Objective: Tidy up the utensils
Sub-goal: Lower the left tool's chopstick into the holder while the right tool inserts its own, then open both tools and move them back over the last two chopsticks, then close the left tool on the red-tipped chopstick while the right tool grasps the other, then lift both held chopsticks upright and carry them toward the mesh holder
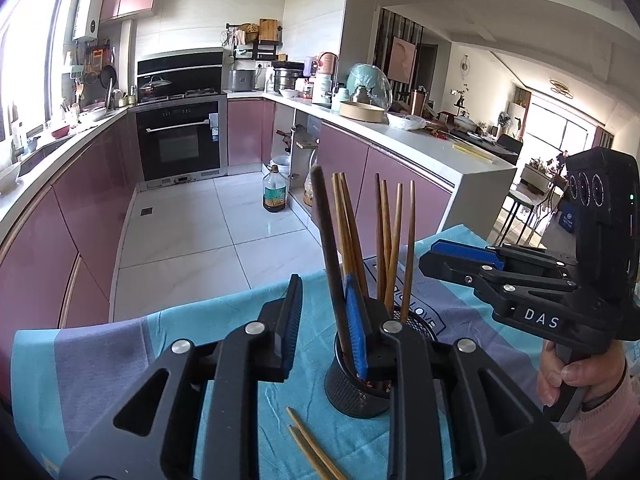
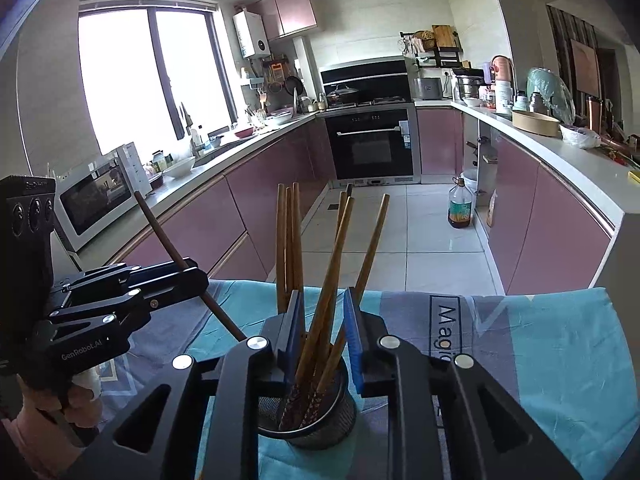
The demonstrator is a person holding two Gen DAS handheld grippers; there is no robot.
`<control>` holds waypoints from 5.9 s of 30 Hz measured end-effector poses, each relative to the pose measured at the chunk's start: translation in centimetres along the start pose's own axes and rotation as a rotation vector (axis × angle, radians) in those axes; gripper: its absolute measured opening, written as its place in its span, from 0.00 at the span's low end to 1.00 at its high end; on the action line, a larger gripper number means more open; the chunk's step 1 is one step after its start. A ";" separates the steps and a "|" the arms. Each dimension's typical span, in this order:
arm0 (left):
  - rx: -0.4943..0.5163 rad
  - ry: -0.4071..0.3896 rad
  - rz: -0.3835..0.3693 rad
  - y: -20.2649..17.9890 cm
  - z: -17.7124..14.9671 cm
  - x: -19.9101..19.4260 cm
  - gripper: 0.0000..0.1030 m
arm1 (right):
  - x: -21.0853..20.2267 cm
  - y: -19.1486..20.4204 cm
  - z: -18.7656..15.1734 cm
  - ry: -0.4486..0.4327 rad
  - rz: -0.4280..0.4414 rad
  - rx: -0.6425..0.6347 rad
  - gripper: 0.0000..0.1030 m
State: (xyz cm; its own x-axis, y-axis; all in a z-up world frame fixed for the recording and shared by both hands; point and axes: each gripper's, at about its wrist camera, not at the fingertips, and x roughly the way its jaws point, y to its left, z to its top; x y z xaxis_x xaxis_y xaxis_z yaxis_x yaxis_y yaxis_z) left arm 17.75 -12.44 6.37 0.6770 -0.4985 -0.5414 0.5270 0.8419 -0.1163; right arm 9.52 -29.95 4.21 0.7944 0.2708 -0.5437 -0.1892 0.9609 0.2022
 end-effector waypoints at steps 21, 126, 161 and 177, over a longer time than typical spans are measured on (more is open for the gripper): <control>0.013 -0.034 -0.051 0.1 0.9 0.1 0.07 | -0.9 2.5 -3.7 0.044 0.111 -0.037 0.25; -0.043 0.328 0.062 1.8 -18.4 1.8 0.15 | 6.7 8.6 -13.7 0.331 0.024 -0.166 0.13; -0.100 0.251 0.059 1.7 -17.4 -0.9 0.07 | 1.7 7.0 -11.8 0.227 0.124 -0.090 0.05; -0.124 0.163 -0.010 1.3 -15.6 -4.4 0.07 | -2.0 6.2 -9.7 0.127 0.143 -0.066 0.05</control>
State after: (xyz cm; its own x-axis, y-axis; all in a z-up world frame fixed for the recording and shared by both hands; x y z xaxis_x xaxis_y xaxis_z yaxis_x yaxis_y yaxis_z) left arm 7.44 -5.97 -4.36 0.5745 -0.4759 -0.6659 0.4594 0.8608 -0.2188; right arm 1.16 -23.96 -1.41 0.6781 0.4058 -0.6128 -0.3353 0.9127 0.2333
